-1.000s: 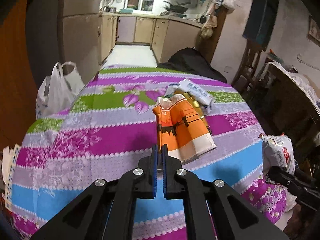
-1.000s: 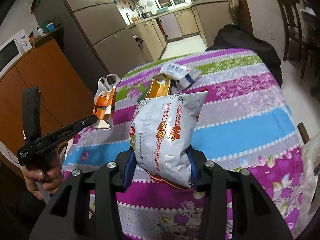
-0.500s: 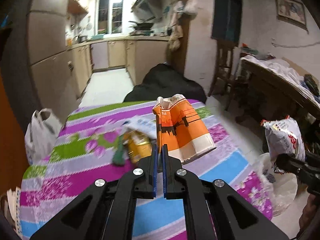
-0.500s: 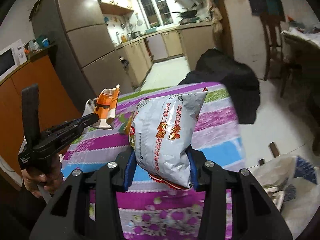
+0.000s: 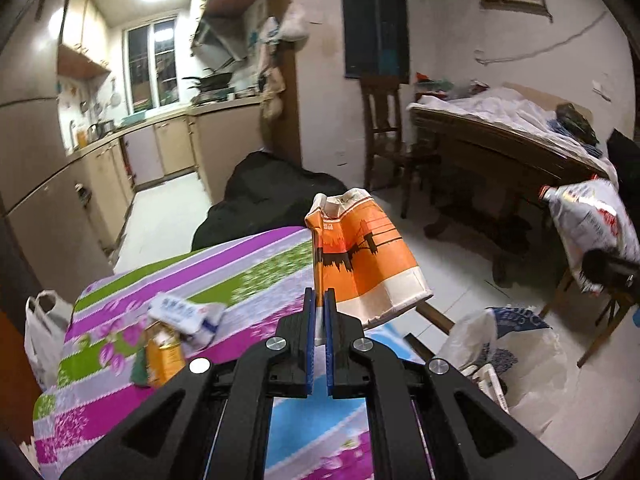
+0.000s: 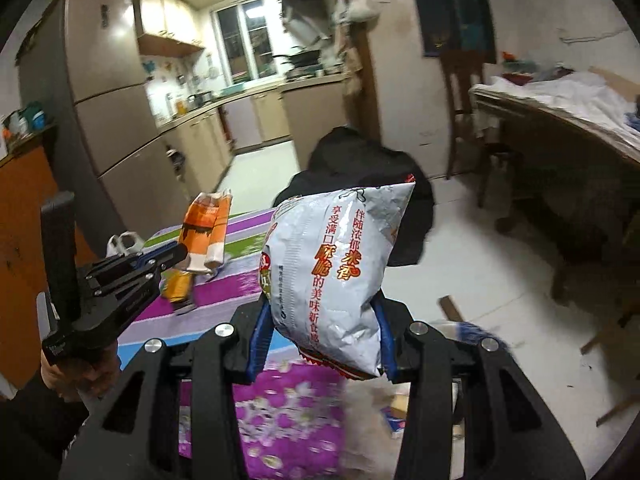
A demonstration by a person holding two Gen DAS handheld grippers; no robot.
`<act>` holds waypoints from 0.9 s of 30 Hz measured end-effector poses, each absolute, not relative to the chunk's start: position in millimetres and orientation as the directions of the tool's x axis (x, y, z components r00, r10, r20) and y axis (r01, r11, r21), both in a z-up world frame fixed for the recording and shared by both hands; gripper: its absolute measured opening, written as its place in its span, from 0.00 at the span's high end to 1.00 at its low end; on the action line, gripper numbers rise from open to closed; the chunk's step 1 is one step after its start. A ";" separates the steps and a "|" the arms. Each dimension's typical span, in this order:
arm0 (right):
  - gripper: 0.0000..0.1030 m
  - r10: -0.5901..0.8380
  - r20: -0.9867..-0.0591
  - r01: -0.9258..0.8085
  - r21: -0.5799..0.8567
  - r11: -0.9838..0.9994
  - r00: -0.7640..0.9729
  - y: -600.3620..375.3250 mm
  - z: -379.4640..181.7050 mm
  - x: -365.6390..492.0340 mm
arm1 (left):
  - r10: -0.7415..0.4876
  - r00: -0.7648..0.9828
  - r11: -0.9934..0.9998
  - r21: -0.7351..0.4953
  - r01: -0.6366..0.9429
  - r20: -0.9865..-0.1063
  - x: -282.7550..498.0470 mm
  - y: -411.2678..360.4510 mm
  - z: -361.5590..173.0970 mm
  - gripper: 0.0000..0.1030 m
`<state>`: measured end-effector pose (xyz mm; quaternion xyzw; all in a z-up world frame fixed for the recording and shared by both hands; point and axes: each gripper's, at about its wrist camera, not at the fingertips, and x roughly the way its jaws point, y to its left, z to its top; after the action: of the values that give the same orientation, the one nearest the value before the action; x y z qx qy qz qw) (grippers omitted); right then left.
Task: Collect trash
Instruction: 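Carry the orange box and snack bag with both tools over the trash bag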
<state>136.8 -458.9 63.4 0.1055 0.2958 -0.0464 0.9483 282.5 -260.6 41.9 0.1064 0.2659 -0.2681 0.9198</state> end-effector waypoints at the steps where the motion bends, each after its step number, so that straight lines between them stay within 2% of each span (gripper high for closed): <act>1: 0.60 -0.039 -0.573 0.166 0.171 0.971 0.819 -465.3 63.8 133.3 | -0.441 0.713 0.828 0.060 0.558 -0.545 279.9 -268.8 41.8 0.95; 15: 0.60 -0.164 -0.644 0.318 0.129 0.939 0.747 -527.8 52.5 104.5 | -0.478 0.680 0.750 0.143 0.645 -0.556 247.2 -349.8 26.4 0.95; 27: 0.60 -0.175 -0.730 0.372 0.116 0.921 0.661 -557.2 31.3 91.4 | -0.491 0.623 0.658 0.210 0.723 -0.609 224.3 -396.8 -5.6 0.95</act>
<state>91.4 -557.2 31.3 0.1284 0.3830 -0.1516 0.9022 224.3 -396.8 -5.6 0.2240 0.2598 -0.3478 0.8726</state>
